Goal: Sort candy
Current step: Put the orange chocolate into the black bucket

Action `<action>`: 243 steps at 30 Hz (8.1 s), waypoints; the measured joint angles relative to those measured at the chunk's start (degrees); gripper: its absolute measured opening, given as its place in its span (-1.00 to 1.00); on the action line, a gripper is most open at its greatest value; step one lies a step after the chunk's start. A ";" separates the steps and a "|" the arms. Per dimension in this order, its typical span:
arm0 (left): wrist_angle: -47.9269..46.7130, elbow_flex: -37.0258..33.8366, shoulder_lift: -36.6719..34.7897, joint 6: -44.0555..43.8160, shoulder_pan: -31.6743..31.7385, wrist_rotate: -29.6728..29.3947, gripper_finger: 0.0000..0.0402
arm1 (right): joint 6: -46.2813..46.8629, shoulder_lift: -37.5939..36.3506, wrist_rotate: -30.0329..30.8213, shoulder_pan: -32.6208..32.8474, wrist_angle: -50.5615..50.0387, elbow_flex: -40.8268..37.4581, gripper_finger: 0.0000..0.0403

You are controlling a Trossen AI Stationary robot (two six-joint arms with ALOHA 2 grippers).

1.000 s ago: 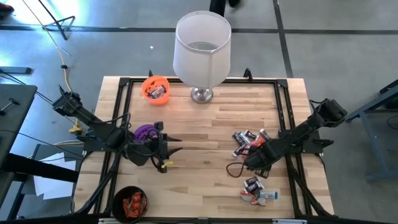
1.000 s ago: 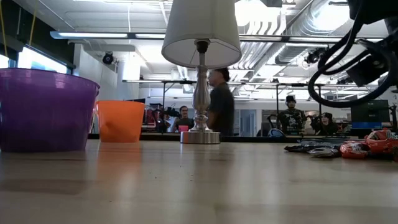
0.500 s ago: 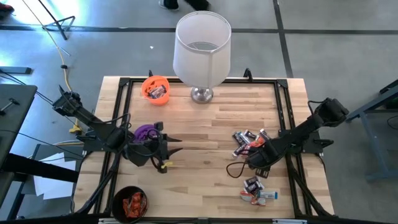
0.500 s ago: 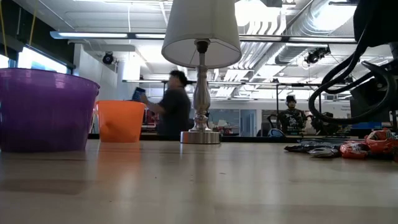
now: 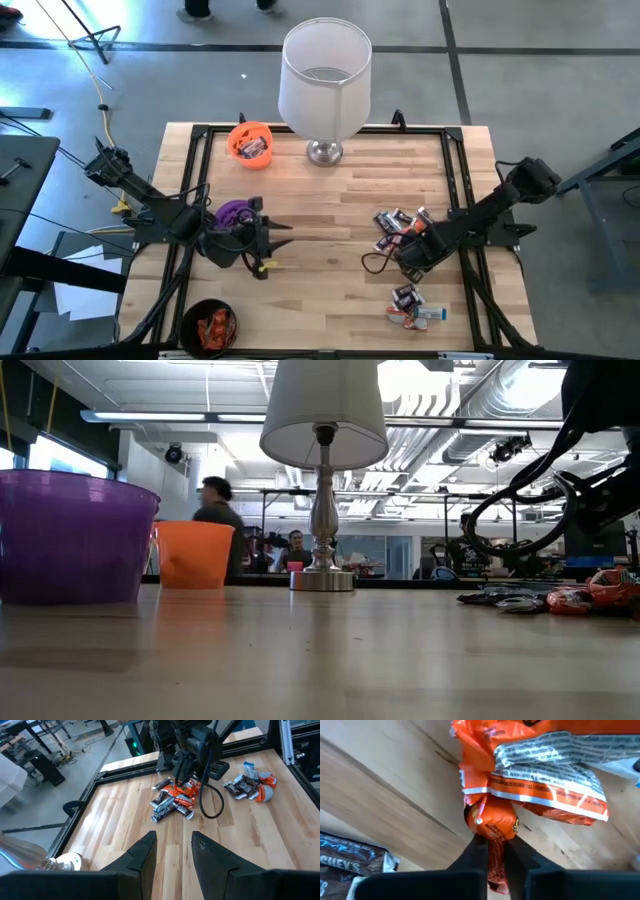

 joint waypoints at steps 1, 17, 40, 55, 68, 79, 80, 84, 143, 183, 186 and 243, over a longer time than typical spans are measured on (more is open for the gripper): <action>0.00 0.00 0.01 -0.01 0.00 0.11 -0.45 | 0.00 0.11 0.02 0.00 -0.11 0.58 -0.95; -0.45 -1.00 -0.01 -0.48 0.04 0.26 -0.45 | -11.28 0.27 19.41 0.23 -2.14 25.31 -0.99; 31.85 -12.88 0.03 6.54 5.79 11.33 -0.45 | -48.78 2.27 51.57 1.78 21.78 36.95 -1.00; 35.80 -12.90 0.27 9.20 7.72 13.73 -0.45 | -67.02 6.59 51.04 -3.34 38.09 36.95 -1.00; 37.07 -12.97 0.25 11.58 9.57 13.87 -0.45 | -71.12 8.64 45.55 -5.24 45.19 36.93 -1.00; 38.53 -12.99 0.30 11.50 10.23 14.05 -0.45 | -71.20 8.95 44.85 -5.77 45.96 36.95 -1.00; 38.62 -12.99 0.30 11.50 10.21 14.07 -0.45 | -71.08 8.95 44.71 -5.75 45.98 36.95 -1.00; 38.66 -12.99 0.30 11.55 10.21 14.13 -0.56 | -70.78 8.95 44.52 -5.77 45.91 36.95 -1.00; 8.75 -8.93 -4.78 -12.90 2.66 10.96 -1.00 | -39.88 1.19 38.18 -6.36 4.15 36.90 0.07; -20.05 -5.38 3.19 -116.93 -33.07 35.98 -0.80 | -24.67 1.17 37.80 -6.34 -11.75 36.92 0.07; -19.64 -6.07 3.18 -116.70 -33.07 36.09 -0.72 | -24.68 1.17 37.79 -6.35 -12.02 36.93 0.07; 5.81 -6.19 0.54 -13.99 11.33 28.53 -0.60 | -13.35 1.11 24.14 -11.27 -34.79 38.51 0.07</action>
